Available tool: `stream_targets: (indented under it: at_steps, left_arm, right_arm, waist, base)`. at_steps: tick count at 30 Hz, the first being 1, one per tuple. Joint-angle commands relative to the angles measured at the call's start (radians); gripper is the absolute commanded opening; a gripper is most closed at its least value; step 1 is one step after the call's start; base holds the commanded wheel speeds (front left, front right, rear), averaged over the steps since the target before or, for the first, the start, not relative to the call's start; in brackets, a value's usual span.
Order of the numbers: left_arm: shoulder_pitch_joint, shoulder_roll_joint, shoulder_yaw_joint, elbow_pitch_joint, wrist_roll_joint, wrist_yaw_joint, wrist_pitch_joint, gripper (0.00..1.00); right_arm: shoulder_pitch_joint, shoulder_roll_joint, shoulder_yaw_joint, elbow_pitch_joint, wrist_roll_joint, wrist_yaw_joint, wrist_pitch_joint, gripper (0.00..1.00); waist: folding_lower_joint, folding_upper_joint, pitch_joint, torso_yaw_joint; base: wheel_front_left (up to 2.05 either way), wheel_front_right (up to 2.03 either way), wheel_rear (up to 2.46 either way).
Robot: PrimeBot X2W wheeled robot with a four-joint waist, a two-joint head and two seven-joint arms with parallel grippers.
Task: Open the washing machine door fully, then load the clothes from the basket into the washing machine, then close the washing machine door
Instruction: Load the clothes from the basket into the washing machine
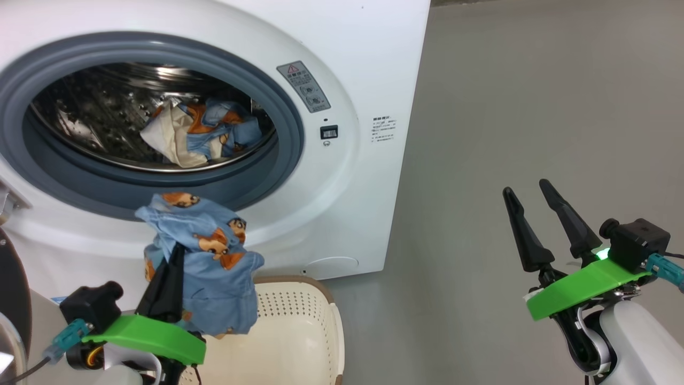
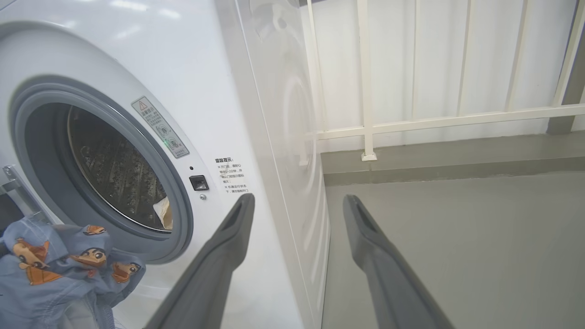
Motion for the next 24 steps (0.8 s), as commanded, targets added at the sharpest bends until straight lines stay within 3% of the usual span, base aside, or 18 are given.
stream_targets:
  at_steps: [1, 11, 24]
  left_arm:
    - [-0.007, 0.029, 0.046, -0.041, 0.021, 0.012, -0.014, 0.00]
    - [0.068, 0.025, 0.103, -0.214, 0.118, 0.092, -0.014, 0.00]
    - [0.068, 0.031, 0.109, -0.246, 0.111, 0.112, -0.001, 0.00]
  right_arm:
    - [0.012, -0.014, 0.012, -0.023, 0.008, 0.004, -0.008, 1.00]
    - [0.037, -0.020, 0.005, -0.032, 0.007, 0.004, -0.008, 1.00]
    - [0.039, -0.029, 0.018, -0.030, 0.012, 0.004, -0.008, 1.00]
  waist:
    - [0.0001, 0.0000, -0.005, 0.001]
    - [0.0001, 0.0000, -0.023, 0.001]
    - [0.0001, 0.0000, -0.023, 0.000]
  base:
    - [0.00, 0.00, 0.00]
    - [0.00, 0.00, 0.00]
    - [0.00, 0.00, 0.00]
